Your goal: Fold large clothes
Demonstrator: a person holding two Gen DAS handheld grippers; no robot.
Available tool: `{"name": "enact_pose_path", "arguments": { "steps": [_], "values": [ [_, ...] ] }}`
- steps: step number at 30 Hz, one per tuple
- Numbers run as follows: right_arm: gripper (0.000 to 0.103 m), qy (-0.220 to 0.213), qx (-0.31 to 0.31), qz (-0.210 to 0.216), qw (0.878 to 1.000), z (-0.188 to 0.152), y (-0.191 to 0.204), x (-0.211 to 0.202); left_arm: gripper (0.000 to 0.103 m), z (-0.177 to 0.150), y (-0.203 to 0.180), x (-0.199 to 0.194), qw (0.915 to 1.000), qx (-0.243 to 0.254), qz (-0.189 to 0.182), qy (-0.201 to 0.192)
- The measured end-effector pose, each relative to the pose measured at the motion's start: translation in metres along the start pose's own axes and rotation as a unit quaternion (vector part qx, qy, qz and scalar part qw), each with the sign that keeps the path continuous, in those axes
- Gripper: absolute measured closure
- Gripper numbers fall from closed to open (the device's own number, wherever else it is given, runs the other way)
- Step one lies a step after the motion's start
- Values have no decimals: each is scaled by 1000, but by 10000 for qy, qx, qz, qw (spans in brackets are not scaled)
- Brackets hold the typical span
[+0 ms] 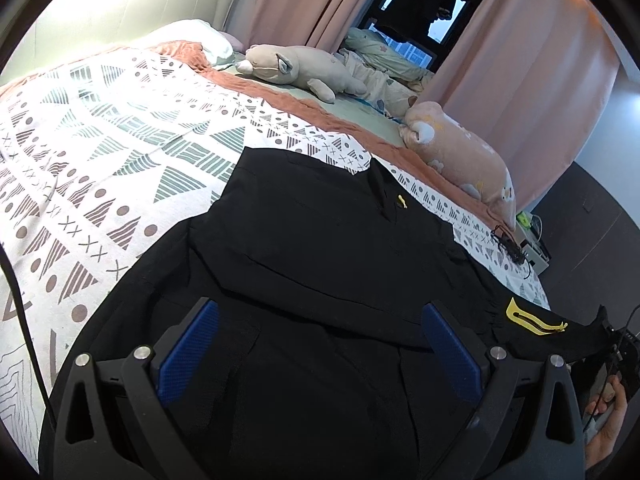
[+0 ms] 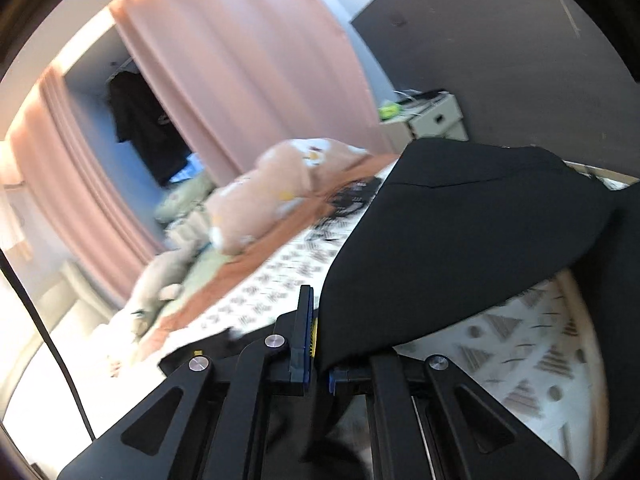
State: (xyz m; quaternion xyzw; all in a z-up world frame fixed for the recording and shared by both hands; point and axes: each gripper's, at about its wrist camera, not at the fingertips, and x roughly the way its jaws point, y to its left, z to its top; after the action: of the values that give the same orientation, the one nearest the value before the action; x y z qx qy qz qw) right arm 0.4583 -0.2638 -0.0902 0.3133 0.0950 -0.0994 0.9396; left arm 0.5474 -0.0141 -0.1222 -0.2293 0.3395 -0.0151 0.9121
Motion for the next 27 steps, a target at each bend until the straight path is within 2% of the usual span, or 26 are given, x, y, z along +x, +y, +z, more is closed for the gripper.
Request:
{"name": "enact_pose_path", "arguments": {
  "steps": [6,12,14,20,23,27],
  "values": [
    [101,180,-50,510,9985,-17,46,-11,0,5,9,-8,9998,-161,-122,-54],
    [101,506,-91,847,9951,-36,71,4,0,9,19,-12,9992,-313,-259,-39],
    [101,630,-128,921,9937,-31,61,12,0,10,23,-14,9988,-376,-299,-42],
    [101,1226,-332,1108,9857,-34,76,72,0,15,36,-16,9981,-512,-337,-28],
    [100,1523,-529,1052,9813,-42,87,100,0,19,44,-17,9978,-569,-328,-28],
    [99,2260,-520,962,9680,-59,89,139,0,23,54,-17,9969,-710,-327,-50]
  ]
}}
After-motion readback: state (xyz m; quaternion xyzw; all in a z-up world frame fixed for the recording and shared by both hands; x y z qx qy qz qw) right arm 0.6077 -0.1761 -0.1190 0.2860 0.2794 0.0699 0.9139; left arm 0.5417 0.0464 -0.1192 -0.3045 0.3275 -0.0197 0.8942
